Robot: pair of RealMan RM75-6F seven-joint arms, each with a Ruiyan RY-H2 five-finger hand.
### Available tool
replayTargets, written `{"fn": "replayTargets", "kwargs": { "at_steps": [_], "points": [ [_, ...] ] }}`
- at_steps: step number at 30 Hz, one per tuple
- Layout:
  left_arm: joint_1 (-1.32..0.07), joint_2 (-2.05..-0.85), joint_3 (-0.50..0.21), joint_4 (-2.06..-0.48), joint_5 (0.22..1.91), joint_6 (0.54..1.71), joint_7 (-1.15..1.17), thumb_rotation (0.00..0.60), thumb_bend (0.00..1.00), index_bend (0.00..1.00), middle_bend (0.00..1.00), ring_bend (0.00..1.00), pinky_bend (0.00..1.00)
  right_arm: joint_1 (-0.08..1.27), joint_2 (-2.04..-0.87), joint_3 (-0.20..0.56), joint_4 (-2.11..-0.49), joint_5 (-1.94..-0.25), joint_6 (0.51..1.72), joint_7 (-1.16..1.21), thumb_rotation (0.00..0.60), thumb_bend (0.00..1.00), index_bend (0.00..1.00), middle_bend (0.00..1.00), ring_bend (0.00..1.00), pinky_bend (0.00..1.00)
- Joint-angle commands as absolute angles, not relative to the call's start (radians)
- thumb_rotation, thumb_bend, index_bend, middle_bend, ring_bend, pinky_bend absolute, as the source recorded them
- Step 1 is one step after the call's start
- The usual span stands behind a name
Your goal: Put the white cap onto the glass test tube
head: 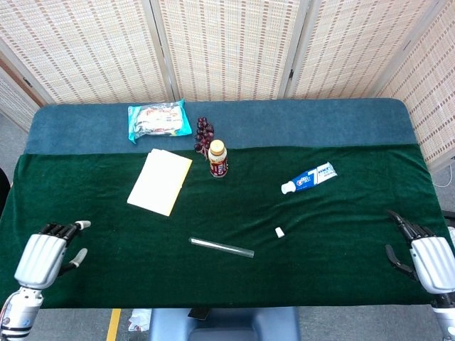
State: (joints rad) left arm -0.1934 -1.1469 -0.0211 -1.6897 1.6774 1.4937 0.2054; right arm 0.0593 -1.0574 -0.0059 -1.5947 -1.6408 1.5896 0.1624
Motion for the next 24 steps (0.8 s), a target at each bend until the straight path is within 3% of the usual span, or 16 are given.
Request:
{"fn": "replayTargets", "kwargs": {
  "at_steps": [1, 6, 14, 24],
  "points": [
    [-0.268, -1.149, -0.032, -1.705, 1.732, 1.413, 0.186, 0.600, 0.34, 0.41, 0.69, 0.69, 0.71, 0.060, -1.056, -0.005, -1.597, -1.642, 1.586, 0.160, 0.600, 0.51, 0.12, 0.31, 0.39, 0.40],
    [-0.381, -1.185, -0.048, -1.706, 1.725, 1.242, 0.205, 0.600, 0.35, 0.44, 0.86, 0.82, 0.79, 0.060, -1.055, -0.003, -1.600, -1.637, 1.576, 0.159, 0.600, 0.51, 0.12, 0.32, 0.40, 0.40],
    [-0.508, -1.293, -0.073, -1.717, 1.643, 1.035, 0.288, 0.600, 0.35, 0.44, 0.92, 0.87, 0.84, 0.064, -1.055, 0.003, -1.598, -1.625, 1.559, 0.160, 0.600, 0.51, 0.12, 0.32, 0.42, 0.40],
    [-0.598, -1.443, -0.106, -1.694, 1.484, 0.910, 0.400, 0.600, 0.35, 0.44, 0.96, 0.91, 0.85, 0.077, -1.057, 0.012, -1.585, -1.604, 1.522, 0.173, 0.600, 0.51, 0.12, 0.32, 0.42, 0.40]
  ]
}}
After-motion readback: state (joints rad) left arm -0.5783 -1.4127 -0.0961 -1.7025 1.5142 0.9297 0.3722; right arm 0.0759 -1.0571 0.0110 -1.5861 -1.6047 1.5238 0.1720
